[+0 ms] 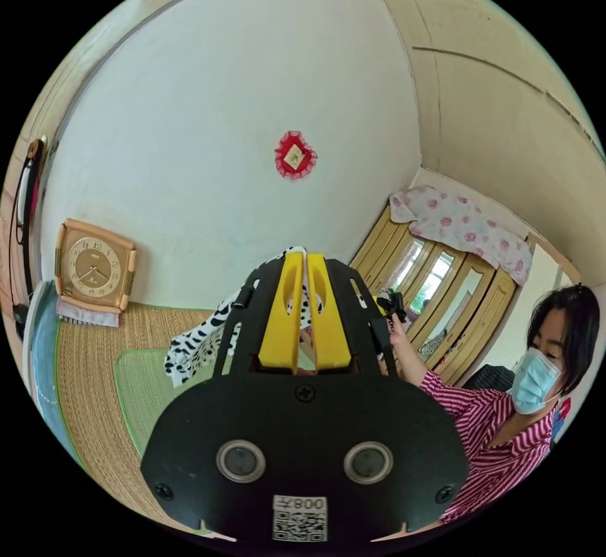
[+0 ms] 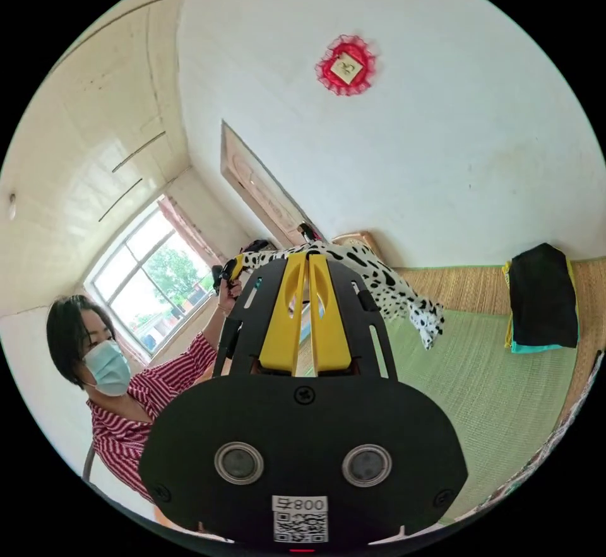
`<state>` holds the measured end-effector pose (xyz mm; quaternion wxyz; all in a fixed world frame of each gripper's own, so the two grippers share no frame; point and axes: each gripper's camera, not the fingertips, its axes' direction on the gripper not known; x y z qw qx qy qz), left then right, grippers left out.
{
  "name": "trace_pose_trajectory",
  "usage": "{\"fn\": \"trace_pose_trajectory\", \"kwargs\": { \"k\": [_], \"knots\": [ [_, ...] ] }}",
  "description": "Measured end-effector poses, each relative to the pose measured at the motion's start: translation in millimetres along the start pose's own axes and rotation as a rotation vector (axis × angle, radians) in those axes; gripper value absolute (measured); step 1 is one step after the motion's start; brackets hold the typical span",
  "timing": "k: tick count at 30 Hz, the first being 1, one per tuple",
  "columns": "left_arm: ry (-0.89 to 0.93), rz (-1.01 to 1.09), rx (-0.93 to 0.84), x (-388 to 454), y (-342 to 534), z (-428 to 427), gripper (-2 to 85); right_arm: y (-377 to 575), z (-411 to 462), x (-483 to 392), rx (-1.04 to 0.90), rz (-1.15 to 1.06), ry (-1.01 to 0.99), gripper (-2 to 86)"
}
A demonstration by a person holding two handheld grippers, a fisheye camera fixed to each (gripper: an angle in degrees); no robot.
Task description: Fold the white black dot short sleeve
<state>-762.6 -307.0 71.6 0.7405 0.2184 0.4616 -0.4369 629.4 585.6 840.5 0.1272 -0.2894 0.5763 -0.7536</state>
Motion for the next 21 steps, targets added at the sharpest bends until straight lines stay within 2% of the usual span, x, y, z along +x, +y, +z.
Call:
{"fn": "trace_pose_trajectory", "kwargs": {
  "k": [3,7,9,14,17,21],
  "knots": [
    [-0.010,-0.038,-0.078,-14.4,54.6,-12.8,0.6,45.4,-4.7,17.0,-0.035,0.058,-0.013,0.2],
    [-0.077,-0.176,-0.247,-58.6,151.2,-11.7,0.6,145.4,13.0,85.4,-0.170,0.272,0.018,0.3],
    [-0.153,-0.343,-0.349,-104.2,227.5,-8.6,0.6,201.0,24.1,127.2,-0.216,0.418,0.028,0.3],
    [-0.213,-0.741,-0.424,-189.0,359.4,-16.2,0.6,357.7,43.6,227.7,-0.255,0.858,-0.018,0.3],
    [-0.243,-0.844,-0.426,-208.7,391.8,-24.4,0.6,394.8,46.3,240.2,-0.285,0.972,0.004,0.3],
    [-0.223,-0.870,-0.417,-220.9,393.0,-35.9,0.7,391.6,38.9,235.0,-0.294,0.972,-0.023,0.3]
  ]
}}
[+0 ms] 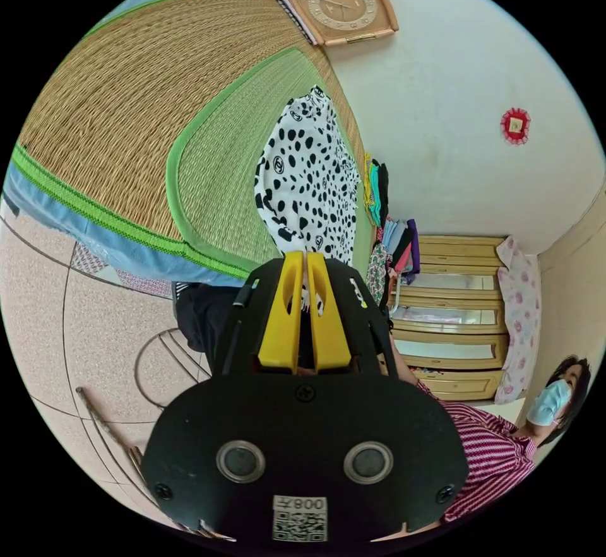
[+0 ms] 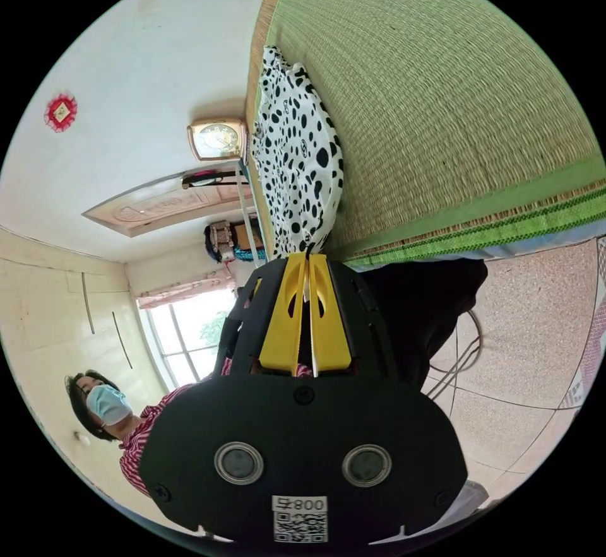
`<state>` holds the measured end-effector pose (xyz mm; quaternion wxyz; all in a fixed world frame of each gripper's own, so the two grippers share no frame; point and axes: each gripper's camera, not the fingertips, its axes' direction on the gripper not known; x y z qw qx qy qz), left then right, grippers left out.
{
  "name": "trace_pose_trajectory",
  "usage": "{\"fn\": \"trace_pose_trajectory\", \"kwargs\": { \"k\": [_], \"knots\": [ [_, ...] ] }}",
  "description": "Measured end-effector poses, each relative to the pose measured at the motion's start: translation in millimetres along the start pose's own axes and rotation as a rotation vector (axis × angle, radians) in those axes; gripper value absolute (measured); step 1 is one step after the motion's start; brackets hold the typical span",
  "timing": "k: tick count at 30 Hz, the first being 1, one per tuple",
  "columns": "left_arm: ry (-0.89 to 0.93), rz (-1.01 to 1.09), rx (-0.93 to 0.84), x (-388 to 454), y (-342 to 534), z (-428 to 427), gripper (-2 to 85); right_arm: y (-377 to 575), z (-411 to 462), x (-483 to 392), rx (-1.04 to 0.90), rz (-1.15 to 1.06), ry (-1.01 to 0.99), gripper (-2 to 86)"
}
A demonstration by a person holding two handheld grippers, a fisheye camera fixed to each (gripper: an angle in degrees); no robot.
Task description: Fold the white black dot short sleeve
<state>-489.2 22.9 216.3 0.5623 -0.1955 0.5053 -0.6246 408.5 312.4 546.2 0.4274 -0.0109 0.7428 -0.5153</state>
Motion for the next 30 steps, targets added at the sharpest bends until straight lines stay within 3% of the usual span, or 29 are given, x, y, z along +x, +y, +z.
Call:
{"fn": "trace_pose_trajectory", "kwargs": {
  "k": [10,16,21,30],
  "knots": [
    [-0.073,-0.018,-0.038,-26.6,-28.1,-24.2,1.8,-0.2,-32.9,-7.7,0.009,0.013,-0.003,0.5],
    [-0.101,-0.041,0.031,-39.2,-61.5,-61.1,4.6,8.6,-59.9,-1.9,0.103,0.037,-0.028,0.6],
    [-0.062,0.038,0.070,-15.1,-156.0,-66.0,5.8,-8.4,-87.6,-18.9,0.196,0.025,-0.006,0.5],
    [-0.089,0.193,0.065,46.6,-403.1,11.6,7.8,-160.5,-60.1,-139.3,0.179,-0.223,0.093,3.2]
  ]
}}
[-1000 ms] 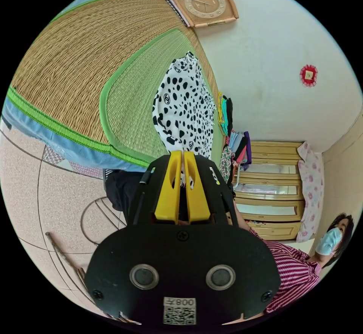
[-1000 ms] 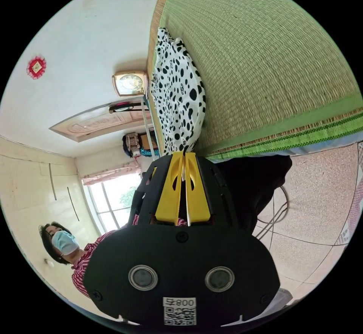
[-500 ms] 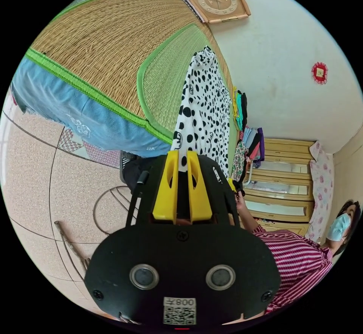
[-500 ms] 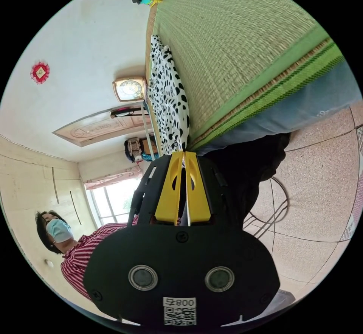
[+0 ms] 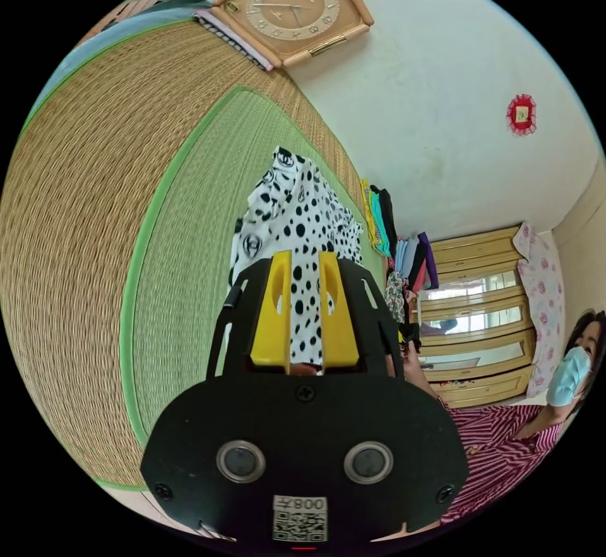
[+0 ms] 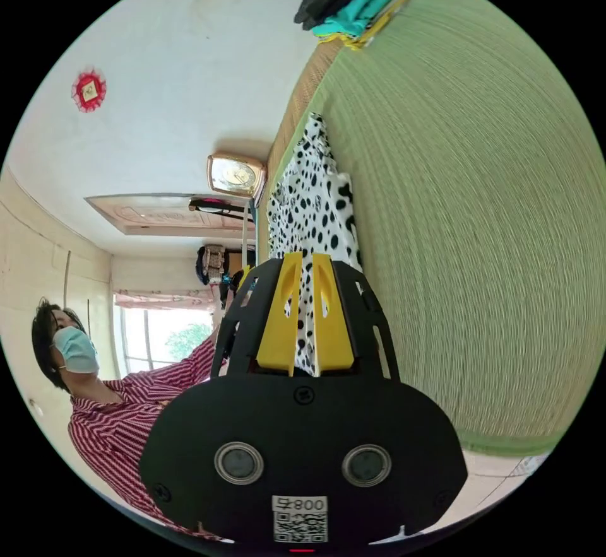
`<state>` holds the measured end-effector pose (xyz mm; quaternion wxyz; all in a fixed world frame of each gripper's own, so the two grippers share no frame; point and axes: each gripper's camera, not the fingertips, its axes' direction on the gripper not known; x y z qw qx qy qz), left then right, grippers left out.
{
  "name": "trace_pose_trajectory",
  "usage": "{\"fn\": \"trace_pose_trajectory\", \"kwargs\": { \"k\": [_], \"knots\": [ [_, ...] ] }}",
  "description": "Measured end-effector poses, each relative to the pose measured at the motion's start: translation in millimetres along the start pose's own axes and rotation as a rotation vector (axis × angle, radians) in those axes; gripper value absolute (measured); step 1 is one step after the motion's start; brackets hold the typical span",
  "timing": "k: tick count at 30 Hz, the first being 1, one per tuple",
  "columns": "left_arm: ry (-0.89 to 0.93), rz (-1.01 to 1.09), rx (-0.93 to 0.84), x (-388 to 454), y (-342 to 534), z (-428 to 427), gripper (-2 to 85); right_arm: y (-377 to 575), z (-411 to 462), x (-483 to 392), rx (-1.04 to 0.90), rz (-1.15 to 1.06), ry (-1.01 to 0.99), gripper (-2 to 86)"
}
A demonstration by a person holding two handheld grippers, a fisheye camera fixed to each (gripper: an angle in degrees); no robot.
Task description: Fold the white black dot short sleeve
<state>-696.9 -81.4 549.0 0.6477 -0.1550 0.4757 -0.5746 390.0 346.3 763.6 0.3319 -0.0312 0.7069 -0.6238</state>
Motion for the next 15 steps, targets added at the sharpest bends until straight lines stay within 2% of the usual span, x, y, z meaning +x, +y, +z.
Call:
{"fn": "trace_pose_trajectory", "kwargs": {
  "k": [6,11,15],
  "knots": [
    [-0.078,-0.001,0.013,-23.8,-114.9,42.8,9.1,-124.9,66.7,-34.9,-0.073,-0.123,0.101,6.6],
    [-0.062,-0.017,-0.020,-48.7,-157.3,67.8,8.4,-210.2,106.3,-46.0,-0.062,-0.155,0.146,8.5],
    [0.003,0.000,-0.057,-54.0,-173.2,77.7,4.0,-242.8,123.5,-45.0,-0.052,-0.125,0.171,8.4]
  ]
}}
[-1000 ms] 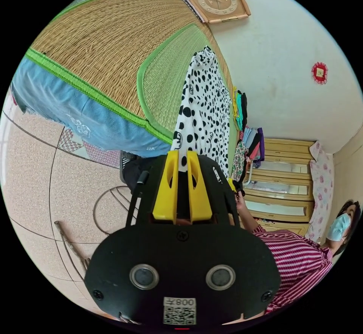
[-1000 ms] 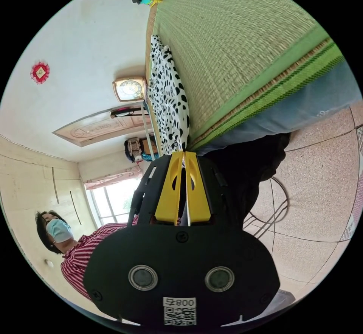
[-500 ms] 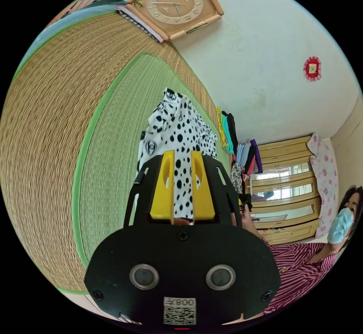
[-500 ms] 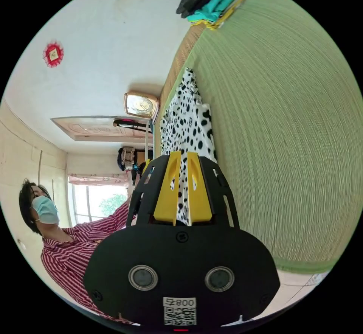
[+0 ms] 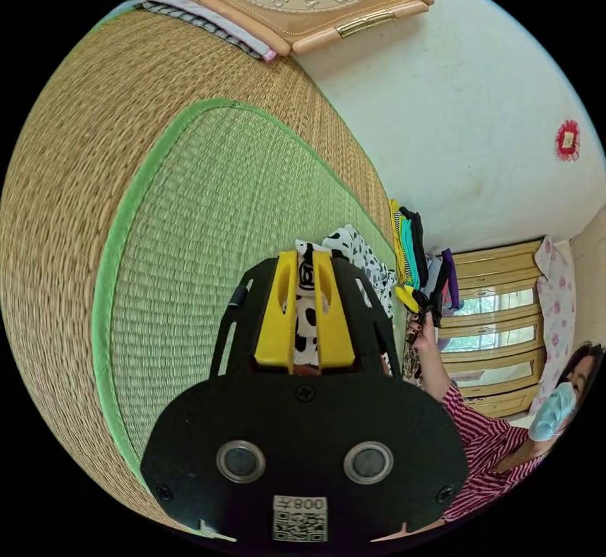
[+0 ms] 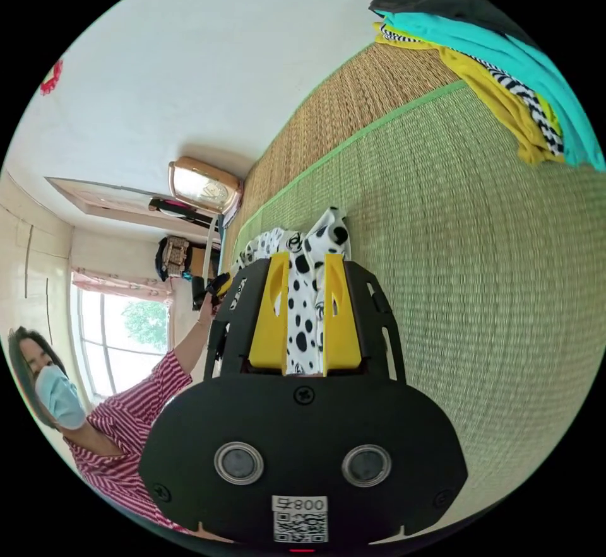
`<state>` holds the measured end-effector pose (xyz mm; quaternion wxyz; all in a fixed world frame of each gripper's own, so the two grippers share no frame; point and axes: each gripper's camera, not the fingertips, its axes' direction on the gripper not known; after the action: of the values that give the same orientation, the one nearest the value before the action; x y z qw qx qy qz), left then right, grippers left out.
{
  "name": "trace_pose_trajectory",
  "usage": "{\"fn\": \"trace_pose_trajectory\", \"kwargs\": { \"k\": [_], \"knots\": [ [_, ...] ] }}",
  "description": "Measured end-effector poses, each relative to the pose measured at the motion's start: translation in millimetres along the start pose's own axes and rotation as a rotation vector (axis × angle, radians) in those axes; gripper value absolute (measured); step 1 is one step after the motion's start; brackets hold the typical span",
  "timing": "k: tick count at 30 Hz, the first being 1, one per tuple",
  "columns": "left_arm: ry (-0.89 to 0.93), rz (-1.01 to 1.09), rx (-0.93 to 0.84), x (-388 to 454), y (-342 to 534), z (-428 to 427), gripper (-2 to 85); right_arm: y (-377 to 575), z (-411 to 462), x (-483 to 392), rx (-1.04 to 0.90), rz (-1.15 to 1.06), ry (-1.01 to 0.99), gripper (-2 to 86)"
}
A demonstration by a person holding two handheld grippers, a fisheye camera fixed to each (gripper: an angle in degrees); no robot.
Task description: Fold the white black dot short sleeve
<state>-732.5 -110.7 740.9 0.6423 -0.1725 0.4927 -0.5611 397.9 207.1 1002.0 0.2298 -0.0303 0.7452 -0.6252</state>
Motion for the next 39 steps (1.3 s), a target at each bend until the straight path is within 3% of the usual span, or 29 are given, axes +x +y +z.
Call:
{"fn": "trace_pose_trajectory", "kwargs": {
  "k": [4,7,9,11,14,25,35,39],
  "knots": [
    [0.059,0.066,0.049,17.3,1.3,-15.8,2.4,-16.5,18.6,7.5,-0.082,0.033,-0.002,4.3],
    [0.132,0.248,0.145,60.0,29.2,-61.4,1.9,-0.9,-4.0,-17.1,-0.058,-0.055,-0.054,1.7],
    [-0.026,0.355,0.155,76.0,61.9,-81.7,1.7,25.0,-27.2,-42.3,-0.041,-0.164,-0.036,1.2],
    [-0.120,0.292,0.105,57.8,66.5,-75.7,1.6,51.4,-41.9,-36.8,-0.031,-0.146,0.074,0.7],
    [-0.057,0.227,0.153,41.1,59.3,-79.8,1.5,61.6,-51.4,-9.4,0.018,-0.042,-0.117,0.5],
    [-0.075,0.286,0.239,51.8,13.9,-90.2,1.4,62.2,-87.3,-62.5,0.077,-0.121,-0.116,0.4],
    [-0.187,0.190,0.149,3.3,-57.2,-15.6,1.7,19.2,-72.0,-58.7,0.028,-0.033,-0.064,0.4],
    [-0.147,0.132,0.166,-21.9,-66.7,5.6,2.0,12.0,-64.5,-49.1,0.019,0.003,-0.051,0.4]
  ]
}}
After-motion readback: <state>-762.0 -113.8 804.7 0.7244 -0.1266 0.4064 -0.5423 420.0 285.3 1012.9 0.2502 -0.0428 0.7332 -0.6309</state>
